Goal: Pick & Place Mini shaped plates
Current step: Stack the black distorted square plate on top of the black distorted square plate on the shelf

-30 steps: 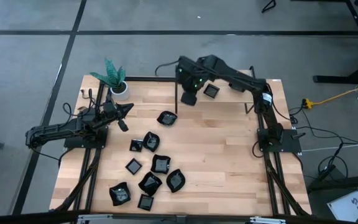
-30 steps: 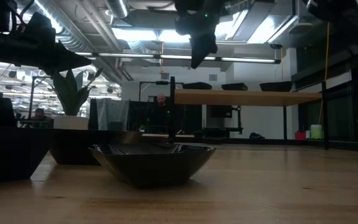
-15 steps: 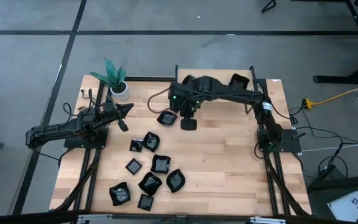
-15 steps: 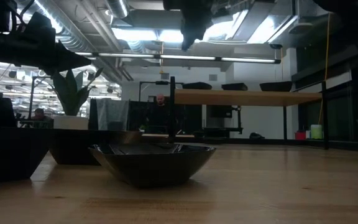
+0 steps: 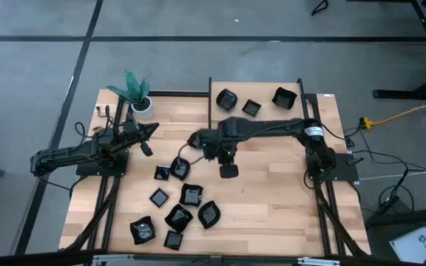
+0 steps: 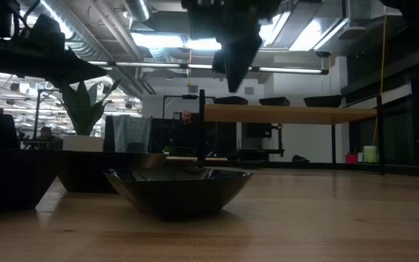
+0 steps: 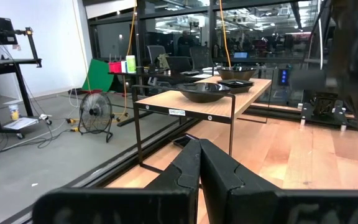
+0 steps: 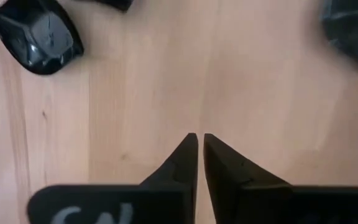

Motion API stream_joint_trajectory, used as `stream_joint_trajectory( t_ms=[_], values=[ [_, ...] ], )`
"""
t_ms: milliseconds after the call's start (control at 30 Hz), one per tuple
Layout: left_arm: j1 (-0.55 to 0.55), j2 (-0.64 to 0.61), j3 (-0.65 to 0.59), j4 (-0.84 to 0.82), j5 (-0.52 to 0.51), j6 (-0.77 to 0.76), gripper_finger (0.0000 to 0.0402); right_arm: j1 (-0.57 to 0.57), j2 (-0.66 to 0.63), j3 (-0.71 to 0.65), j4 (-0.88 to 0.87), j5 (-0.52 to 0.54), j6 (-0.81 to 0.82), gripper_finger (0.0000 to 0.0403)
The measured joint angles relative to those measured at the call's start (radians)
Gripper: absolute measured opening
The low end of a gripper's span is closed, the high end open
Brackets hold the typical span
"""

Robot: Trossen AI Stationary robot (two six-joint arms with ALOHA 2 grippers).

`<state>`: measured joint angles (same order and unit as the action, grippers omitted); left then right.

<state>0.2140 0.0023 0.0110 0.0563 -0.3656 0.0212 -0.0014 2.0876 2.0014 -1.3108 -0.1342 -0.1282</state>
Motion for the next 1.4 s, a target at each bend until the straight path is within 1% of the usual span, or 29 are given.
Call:
stream_joint_trajectory(
  t_ms=[167,367,567,767,867,1000,1133,1233,1333,1400],
  values=[
    [0.0,0.0,0.0,0.0,0.0,0.0,0.0004,0.043,0.0,-0.134,0.096,-0.008,0.026,0.0015],
    [0.0,0.0,0.0,0.0,0.0,0.0,0.0004,0.103,0.0,-0.253,0.203,-0.007,0.044,0.0004],
    [0.0,0.0,0.0,0.0,0.0,0.0,0.0004,0.16,0.0,-0.352,0.299,-0.008,0.031,0.0021],
    [0.0,0.0,0.0,0.0,0.0,0.0,0.0004,0.183,-0.01,-0.457,0.397,0.043,0.048,0.0027],
    [0.0,0.0,0.0,0.0,0.0,0.0,0.0004,0.184,-0.04,-0.531,0.492,0.046,0.048,0.0021],
    [0.0,0.0,0.0,0.0,0.0,0.0,0.0004,0.186,-0.113,-0.649,0.668,0.051,0.02,0.0009],
    [0.0,0.0,0.0,0.0,0.0,0.0,0.0004,0.213,-0.205,-0.762,0.823,0.126,0.011,0.0004],
    [0.0,0.0,0.0,0.0,0.0,0.0,0.0004,0.236,-0.267,-0.834,0.931,0.198,0.01,0.0009],
    [0.0,0.0,0.0,0.0,0.0,0.0,0.0004,0.264,-0.291,-0.877,1.039,0.277,-0.014,0.0025],
    [0.0,0.0,0.0,0.0,0.0,0.0,0.0004,0.281,-0.289,-0.885,1.096,0.295,-0.05,0.0035]
  ],
)
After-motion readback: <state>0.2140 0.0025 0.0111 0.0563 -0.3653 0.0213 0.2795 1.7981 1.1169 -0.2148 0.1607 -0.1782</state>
